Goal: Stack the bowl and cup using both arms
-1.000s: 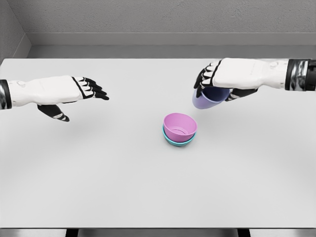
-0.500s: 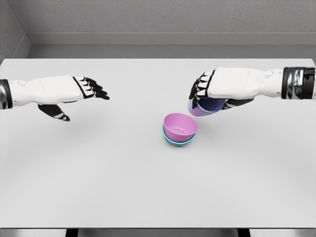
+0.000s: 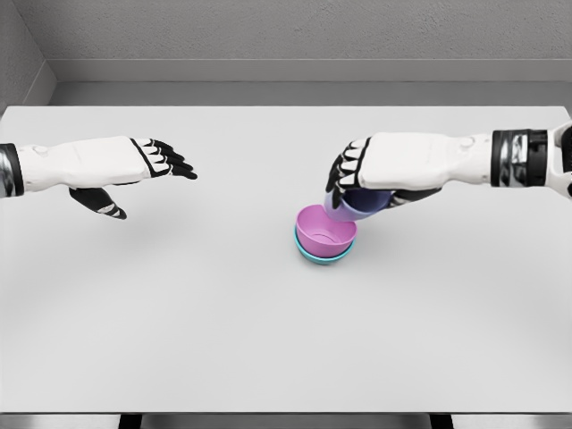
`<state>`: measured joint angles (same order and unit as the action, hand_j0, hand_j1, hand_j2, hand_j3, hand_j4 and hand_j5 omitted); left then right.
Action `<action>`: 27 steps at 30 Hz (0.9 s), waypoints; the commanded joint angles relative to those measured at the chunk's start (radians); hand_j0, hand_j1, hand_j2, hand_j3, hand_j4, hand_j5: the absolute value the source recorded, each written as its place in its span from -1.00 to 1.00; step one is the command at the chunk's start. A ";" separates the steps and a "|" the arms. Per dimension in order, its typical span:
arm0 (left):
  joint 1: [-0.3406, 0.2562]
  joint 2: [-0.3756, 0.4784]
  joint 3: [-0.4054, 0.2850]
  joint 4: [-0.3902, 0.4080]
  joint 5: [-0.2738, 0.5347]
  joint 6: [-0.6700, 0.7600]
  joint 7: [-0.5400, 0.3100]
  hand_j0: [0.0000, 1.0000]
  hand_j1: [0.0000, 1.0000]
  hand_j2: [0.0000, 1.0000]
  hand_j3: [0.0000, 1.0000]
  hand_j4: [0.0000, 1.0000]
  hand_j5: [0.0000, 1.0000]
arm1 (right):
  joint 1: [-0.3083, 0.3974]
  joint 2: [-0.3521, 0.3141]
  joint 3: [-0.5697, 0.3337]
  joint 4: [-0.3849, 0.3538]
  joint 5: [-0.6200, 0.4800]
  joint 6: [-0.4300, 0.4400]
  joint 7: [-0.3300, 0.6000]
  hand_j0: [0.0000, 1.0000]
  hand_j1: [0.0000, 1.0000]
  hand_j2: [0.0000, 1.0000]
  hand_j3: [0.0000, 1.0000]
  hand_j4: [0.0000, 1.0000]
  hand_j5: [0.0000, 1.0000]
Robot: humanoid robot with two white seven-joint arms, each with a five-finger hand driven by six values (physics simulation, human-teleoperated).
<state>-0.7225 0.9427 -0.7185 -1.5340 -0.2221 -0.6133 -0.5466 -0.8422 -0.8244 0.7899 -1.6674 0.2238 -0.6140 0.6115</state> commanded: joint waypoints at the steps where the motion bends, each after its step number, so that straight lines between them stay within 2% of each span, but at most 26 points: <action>1: 0.000 0.001 0.001 0.000 0.006 0.002 0.000 1.00 1.00 1.00 1.00 1.00 1.00 | 0.000 0.002 0.005 -0.008 -0.006 0.003 -0.001 0.24 0.24 0.24 0.24 0.24 0.24; 27: 0.000 -0.001 -0.004 0.037 0.003 0.002 0.000 1.00 1.00 1.00 1.00 1.00 1.00 | -0.005 0.017 0.068 -0.015 -0.006 0.003 -0.001 0.24 0.24 0.24 0.24 0.24 0.24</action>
<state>-0.7225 0.9409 -0.7230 -1.4979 -0.2252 -0.6133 -0.5466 -0.8468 -0.8105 0.8526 -1.6825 0.2242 -0.6142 0.6115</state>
